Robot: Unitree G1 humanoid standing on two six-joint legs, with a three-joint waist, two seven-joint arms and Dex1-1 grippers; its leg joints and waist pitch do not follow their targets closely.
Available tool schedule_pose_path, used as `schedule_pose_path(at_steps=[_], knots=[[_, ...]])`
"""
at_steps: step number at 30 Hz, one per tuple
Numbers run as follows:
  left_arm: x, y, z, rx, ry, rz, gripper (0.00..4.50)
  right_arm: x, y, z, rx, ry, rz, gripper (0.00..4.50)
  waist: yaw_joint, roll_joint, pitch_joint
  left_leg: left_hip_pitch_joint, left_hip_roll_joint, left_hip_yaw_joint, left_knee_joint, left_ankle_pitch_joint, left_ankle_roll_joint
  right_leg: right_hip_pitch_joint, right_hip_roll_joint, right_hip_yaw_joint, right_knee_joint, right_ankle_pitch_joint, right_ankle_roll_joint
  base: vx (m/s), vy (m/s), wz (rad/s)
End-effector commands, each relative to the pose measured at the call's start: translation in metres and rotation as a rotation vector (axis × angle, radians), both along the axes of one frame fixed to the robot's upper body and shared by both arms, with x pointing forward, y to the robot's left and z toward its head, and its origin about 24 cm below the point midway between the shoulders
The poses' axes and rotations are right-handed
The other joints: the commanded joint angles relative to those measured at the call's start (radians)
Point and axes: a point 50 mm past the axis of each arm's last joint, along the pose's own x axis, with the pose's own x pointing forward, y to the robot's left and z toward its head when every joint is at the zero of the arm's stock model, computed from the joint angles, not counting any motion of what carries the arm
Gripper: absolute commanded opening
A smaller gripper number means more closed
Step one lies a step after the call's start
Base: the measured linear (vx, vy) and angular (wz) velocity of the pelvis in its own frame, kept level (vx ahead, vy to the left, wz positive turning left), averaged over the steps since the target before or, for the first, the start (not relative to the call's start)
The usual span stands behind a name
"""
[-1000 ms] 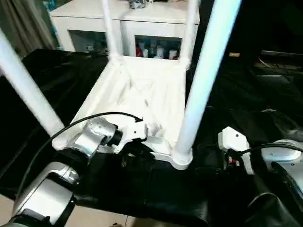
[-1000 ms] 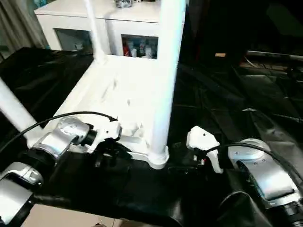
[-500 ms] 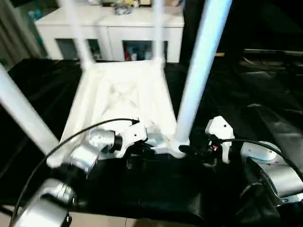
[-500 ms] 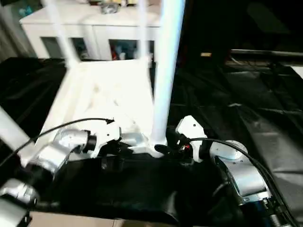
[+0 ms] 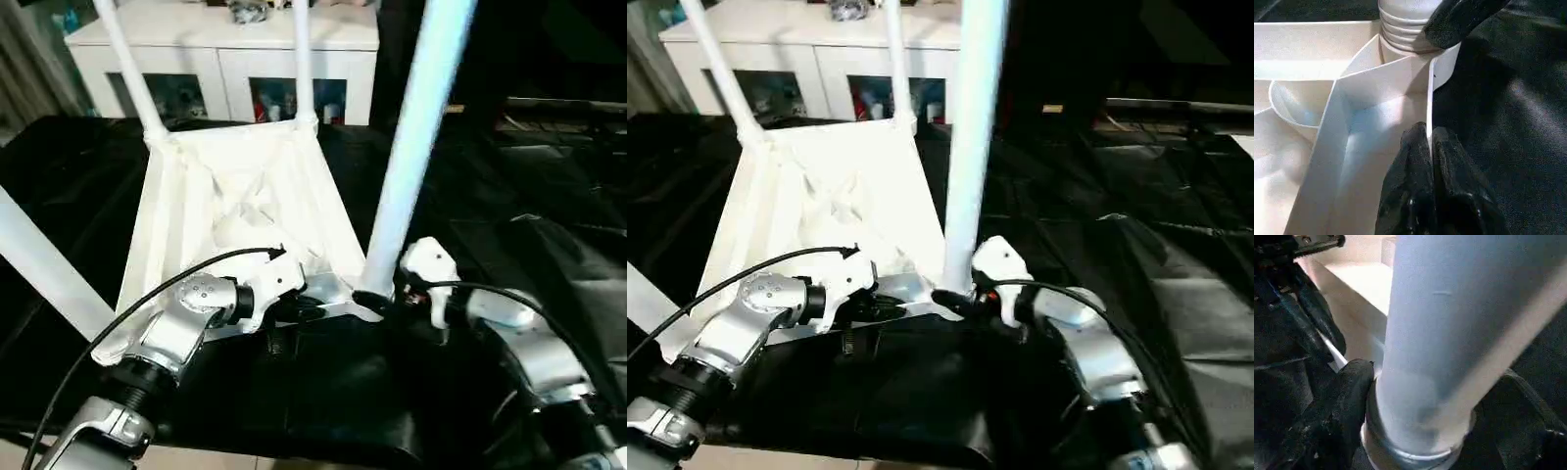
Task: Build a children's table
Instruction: Rotate leg to tighten
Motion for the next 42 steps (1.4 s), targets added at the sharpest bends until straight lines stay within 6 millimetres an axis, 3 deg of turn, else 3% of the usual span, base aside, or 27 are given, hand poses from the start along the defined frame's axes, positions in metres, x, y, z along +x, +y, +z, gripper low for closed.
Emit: schedule_pose_path(at_steps=[1, 3, 5, 17, 20, 29, 30, 32, 35, 39, 40, 41, 42], knots=[[-0.008, 0.007, -0.017, 0.011, 0.079, 0.039, 0.0, 0.004, -0.002, 0.001, -0.012, -0.013, -0.012, 3.14, 0.007, -0.023, -0.052, 0.0, 0.027, -0.013, -0.067, -0.245, 0.045, 0.041, -0.037, 0.029, -0.084, -0.282, -0.192, 0.0, 0.0, 0.0], [-0.008, 0.007, -0.016, 0.012, 0.078, 0.04, 0.0, 0.004, -0.003, 0.001, -0.016, -0.013, -0.005, 3.09, 0.007, -0.024, -0.051, 0.001, 0.026, -0.013, -0.067, -0.247, 0.045, 0.041, -0.037, 0.029, -0.084, -0.281, -0.193, 0.0, 0.0, 0.0], [-0.008, 0.007, -0.016, 0.012, 0.079, 0.04, 0.0, 0.004, -0.003, 0.0, -0.016, -0.012, -0.003, 2.76, 0.007, -0.024, -0.05, 0.001, 0.026, -0.013, -0.068, -0.255, 0.043, 0.041, -0.038, 0.029, -0.086, -0.296, -0.191, 0.0, 0.0, 0.0], [-0.009, 0.01, -0.016, 0.022, 0.085, 0.044, 0.0, 0.004, -0.004, -0.004, -0.024, -0.008, 0.01, 2.64, 0.007, -0.026, -0.05, 0.0, 0.026, -0.013, -0.068, -0.254, 0.044, 0.04, -0.037, 0.03, -0.087, -0.306, -0.185, 0.0, 0.0, 0.0], [-0.007, 0.008, -0.018, 0.007, 0.07, 0.095, 0.0, 0.003, -0.003, -0.015, -0.006, 0.027, -0.074, 2.64, 0.004, -0.025, -0.048, -0.001, 0.025, -0.013, -0.069, -0.259, 0.041, 0.039, -0.037, 0.029, -0.088, -0.311, -0.185, 0.0, 0.0, 0.0], [0.009, -0.028, -0.024, -0.01, 0.033, 0.293, 0.0, 0.017, 0.015, -0.044, 0.093, 0.064, -0.509, 2.63, -0.022, -0.023, -0.039, 0.013, 0.019, -0.025, -0.077, -0.411, -0.015, 0.017, -0.037, 0.021, -0.118, -0.577, -0.101, 0.0, 0.0, 0.0], [0.015, -0.035, -0.022, -0.012, 0.022, 0.351, 0.0, 0.021, 0.02, -0.048, 0.077, 0.064, -0.587, 2.63, -0.024, -0.019, -0.04, 0.013, 0.02, -0.027, -0.079, -0.42, -0.018, 0.016, -0.038, 0.022, -0.121, -0.565, -0.099, 0.0, 0.0, 0.0], [0.024, -0.045, -0.019, -0.018, 0.0, 0.435, 0.0, 0.026, 0.026, -0.05, 0.035, 0.056, -0.663, 2.63, -0.028, -0.022, -0.042, 0.011, 0.018, -0.03, -0.085, -0.424, -0.025, 0.024, -0.033, 0.017, -0.118, -0.518, -0.103, 0.0, 0.0, 0.0], [0.034, -0.055, -0.014, -0.021, -0.036, 0.508, 0.0, 0.033, 0.035, -0.047, 0.013, 0.04, -0.729, 2.63, -0.025, -0.022, -0.044, 0.02, 0.017, -0.025, -0.082, -0.427, -0.016, 0.016, -0.03, 0.021, -0.119, -0.446, -0.124, 0.0, 0.0, 0.0], [0.035, -0.059, -0.012, -0.018, -0.039, 0.497, 0.0, 0.037, 0.043, -0.042, 0.074, 0.044, -0.735, 2.63, -0.017, -0.021, -0.051, 0.005, 0.02, -0.023, -0.085, -0.359, 0.012, 0.034, -0.035, 0.023, -0.107, -0.297, -0.159, 0.0, 0.0, 0.0], [0.035, -0.06, -0.011, -0.014, -0.044, 0.473, 0.0, 0.039, 0.048, -0.037, 0.129, 0.03, -0.706, 2.63, -0.015, -0.022, -0.053, 0.006, 0.021, -0.02, -0.082, -0.346, 0.021, 0.034, -0.037, 0.024, -0.105, -0.275, -0.168, 0.0, 0.0, 0.0], [0.034, -0.059, -0.011, -0.01, -0.047, 0.461, 0.0, 0.039, 0.049, -0.035, 0.159, 0.017, -0.691, 3.19, -0.014, -0.021, -0.053, 0.007, 0.021, -0.019, -0.081, -0.341, 0.024, 0.034, -0.037, 0.024, -0.105, -0.27, -0.172, 0.0, 0.0, 0.0], [0.033, -0.058, -0.012, -0.004, -0.041, 0.442, 0.0, 0.039, 0.048, -0.03, 0.196, -0.004, -0.676, 3.33, -0.014, -0.023, -0.052, 0.005, 0.021, -0.018, -0.08, -0.333, 0.032, 0.036, -0.039, 0.024, -0.105, -0.27, -0.177, 0.0, 0.0, 0.0]])
